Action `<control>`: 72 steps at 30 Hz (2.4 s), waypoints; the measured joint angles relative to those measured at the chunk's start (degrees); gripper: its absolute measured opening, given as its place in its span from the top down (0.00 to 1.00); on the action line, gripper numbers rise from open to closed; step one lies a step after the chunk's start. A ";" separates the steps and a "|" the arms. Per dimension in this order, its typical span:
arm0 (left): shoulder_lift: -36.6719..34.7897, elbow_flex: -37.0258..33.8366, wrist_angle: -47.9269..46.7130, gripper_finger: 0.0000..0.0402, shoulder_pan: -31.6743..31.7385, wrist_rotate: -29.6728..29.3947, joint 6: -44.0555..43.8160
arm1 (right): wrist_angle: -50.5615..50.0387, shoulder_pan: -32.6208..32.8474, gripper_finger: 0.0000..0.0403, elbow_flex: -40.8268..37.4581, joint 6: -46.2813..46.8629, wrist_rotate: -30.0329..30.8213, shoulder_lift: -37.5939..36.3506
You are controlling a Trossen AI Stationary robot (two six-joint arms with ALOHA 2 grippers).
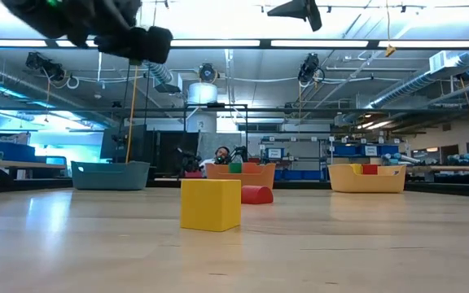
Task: Sort blocks by size
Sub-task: Put the green half-circle block into the blue bin, then put the yellow cylindrical block into the orange bin
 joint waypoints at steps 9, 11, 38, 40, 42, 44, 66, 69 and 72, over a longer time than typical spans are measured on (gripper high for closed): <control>-2.62 -9.13 -0.05 0.72 -0.34 0.19 -16.19 | -0.59 -0.07 0.36 0.02 -1.09 0.00 0.00; -2.60 -10.07 -0.29 0.72 -0.36 0.23 -17.04 | -1.36 -0.07 0.36 0.02 -1.21 -0.01 0.00; -2.58 -17.87 -38.35 0.73 15.49 40.93 -83.56 | -4.39 -1.99 0.36 0.02 -7.76 -0.07 -0.02; -2.56 -16.81 -41.39 0.73 18.25 45.48 -85.23 | -4.63 -2.35 0.36 0.02 -8.11 -0.21 0.00; -2.55 -15.00 -45.97 0.74 20.70 48.96 -86.18 | -4.97 -2.77 0.36 0.02 -8.90 -0.47 -0.02; -2.53 -12.82 -50.91 0.75 22.78 51.66 -86.02 | -5.01 -3.39 0.36 0.02 -9.14 -1.65 -0.01; -2.53 0.34 -74.17 0.57 30.50 58.13 -79.47 | -6.98 -6.78 0.37 0.02 -14.33 -7.69 0.00; -2.56 0.36 -71.86 0.55 30.50 58.83 -78.32 | -8.66 -6.78 0.37 0.04 -15.37 -7.67 -0.01; -2.56 0.36 -71.26 0.55 30.50 62.58 -78.32 | -9.69 -6.78 0.37 0.04 -15.43 -7.65 -0.02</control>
